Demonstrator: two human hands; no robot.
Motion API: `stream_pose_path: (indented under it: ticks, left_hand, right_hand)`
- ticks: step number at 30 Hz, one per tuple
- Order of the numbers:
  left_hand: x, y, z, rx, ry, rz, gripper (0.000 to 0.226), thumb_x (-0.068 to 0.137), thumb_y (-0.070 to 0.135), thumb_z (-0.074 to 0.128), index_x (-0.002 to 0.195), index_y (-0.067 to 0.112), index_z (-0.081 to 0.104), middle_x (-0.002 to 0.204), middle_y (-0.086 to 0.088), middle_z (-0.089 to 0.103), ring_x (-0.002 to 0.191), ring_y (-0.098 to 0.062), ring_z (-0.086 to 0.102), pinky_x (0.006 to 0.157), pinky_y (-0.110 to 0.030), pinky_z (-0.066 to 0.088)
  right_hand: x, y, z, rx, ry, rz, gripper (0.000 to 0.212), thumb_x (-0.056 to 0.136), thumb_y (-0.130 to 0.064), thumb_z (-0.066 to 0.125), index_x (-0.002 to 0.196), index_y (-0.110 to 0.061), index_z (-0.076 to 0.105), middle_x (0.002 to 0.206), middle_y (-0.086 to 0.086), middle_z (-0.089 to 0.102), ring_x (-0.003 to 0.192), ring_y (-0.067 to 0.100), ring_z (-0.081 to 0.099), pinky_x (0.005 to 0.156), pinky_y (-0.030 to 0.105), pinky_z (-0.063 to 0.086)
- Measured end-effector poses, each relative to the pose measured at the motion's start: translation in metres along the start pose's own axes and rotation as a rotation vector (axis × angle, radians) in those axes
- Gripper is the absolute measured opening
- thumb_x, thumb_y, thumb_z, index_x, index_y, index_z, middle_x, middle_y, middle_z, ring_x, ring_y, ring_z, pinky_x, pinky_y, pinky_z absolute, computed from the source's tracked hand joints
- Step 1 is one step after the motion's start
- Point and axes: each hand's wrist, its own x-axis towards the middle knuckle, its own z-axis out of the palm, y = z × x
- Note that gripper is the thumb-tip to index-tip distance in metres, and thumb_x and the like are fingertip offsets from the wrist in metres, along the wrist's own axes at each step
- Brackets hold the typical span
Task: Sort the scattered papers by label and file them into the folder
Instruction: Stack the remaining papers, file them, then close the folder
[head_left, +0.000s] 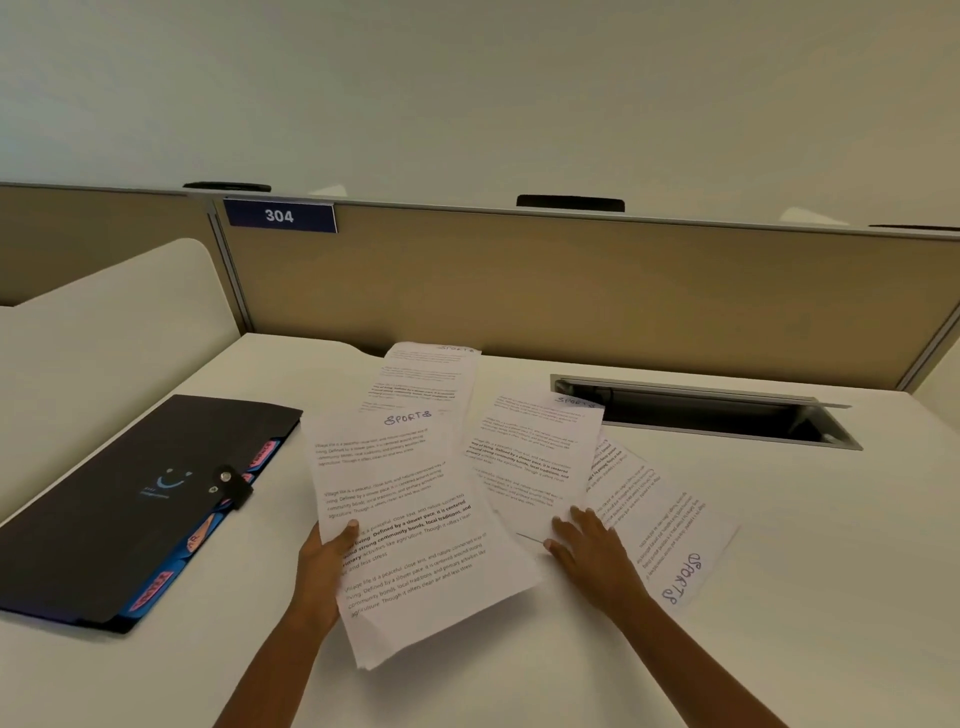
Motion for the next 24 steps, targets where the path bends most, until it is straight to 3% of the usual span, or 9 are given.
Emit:
stream_pose_path:
  ticks: [3,6,10,13,17,20,22,24]
  left_hand:
    - [0.001,-0.005,-0.001,0.01,-0.012,-0.014,0.025,0.091,0.008,0.05,0.115,0.015,0.052,0.099,-0.011,0.065,0.085,-0.032,0.063,0.053,-0.036,0.058]
    - [0.002,-0.008,0.002,0.039,-0.046,-0.02,0.023,0.091,0.007,0.05,0.113,0.014,0.052,0.098,-0.012,0.065,0.083,-0.032,0.064,0.052,-0.035,0.058]
    - [0.003,-0.015,0.008,0.056,-0.088,-0.038,0.022,0.09,0.008,0.051,0.112,0.013,0.054,0.098,-0.013,0.066,0.085,-0.032,0.065,0.057,-0.035,0.059]
    - [0.005,-0.02,0.009,0.062,-0.099,-0.046,0.022,0.09,0.009,0.052,0.11,0.013,0.056,0.102,-0.015,0.067,0.09,-0.034,0.065,0.062,-0.037,0.059]
    - [0.004,-0.023,0.01,0.061,-0.128,-0.067,0.019,0.089,0.011,0.054,0.106,0.014,0.059,0.104,-0.019,0.067,0.092,-0.039,0.065,0.066,-0.042,0.058]
    - [0.005,-0.023,0.011,0.062,-0.139,-0.077,0.021,0.089,0.012,0.054,0.109,0.012,0.059,0.105,-0.021,0.067,0.092,-0.04,0.065,0.066,-0.043,0.058]
    - [0.007,-0.022,0.014,0.051,-0.149,-0.084,0.021,0.089,0.013,0.054,0.11,0.012,0.059,0.105,-0.021,0.067,0.093,-0.04,0.065,0.07,-0.046,0.058]
    - [0.008,-0.021,0.019,0.036,-0.142,-0.085,0.019,0.088,0.013,0.054,0.106,0.013,0.06,0.101,-0.019,0.068,0.092,-0.039,0.065,0.073,-0.048,0.056]
  right_hand:
    - [-0.011,0.006,-0.011,0.16,0.131,0.062,0.11,0.067,-0.08,-0.015,0.118,-0.013,0.056,0.129,0.008,0.05,0.119,0.022,0.045,0.098,0.03,0.036]
    - [-0.006,0.007,-0.024,0.143,0.159,0.213,0.064,0.088,-0.061,0.032,0.116,-0.007,0.053,0.121,0.012,0.053,0.112,0.025,0.048,0.09,0.031,0.042]
    - [0.008,-0.004,-0.029,0.156,0.08,0.435,0.074,0.077,-0.061,0.057,0.122,-0.004,0.041,0.125,0.013,0.043,0.118,0.026,0.042,0.091,0.035,0.044]
    - [0.019,-0.01,-0.028,0.228,0.066,0.486,0.072,0.075,-0.053,0.065,0.122,-0.003,0.04,0.125,0.013,0.04,0.119,0.026,0.041,0.092,0.034,0.044]
    - [0.031,-0.01,-0.026,0.274,-0.027,0.493,0.053,0.082,-0.044,0.061,0.115,-0.005,0.052,0.121,0.013,0.045,0.115,0.026,0.045,0.096,0.032,0.039]
    - [0.029,-0.01,-0.021,0.545,0.071,0.403,0.01,0.084,-0.016,0.059,0.081,-0.006,0.057,0.084,0.004,0.055,0.081,0.019,0.053,0.075,0.028,0.043]
    - [0.02,-0.014,-0.019,0.731,0.114,0.352,0.003,0.086,-0.003,0.052,0.085,-0.006,0.053,0.082,0.001,0.052,0.08,0.018,0.051,0.064,0.02,0.04]
    - [0.008,-0.017,-0.017,0.892,0.113,0.324,0.009,0.087,0.0,0.05,0.087,-0.008,0.053,0.089,0.004,0.056,0.081,0.021,0.056,0.058,0.02,0.048]
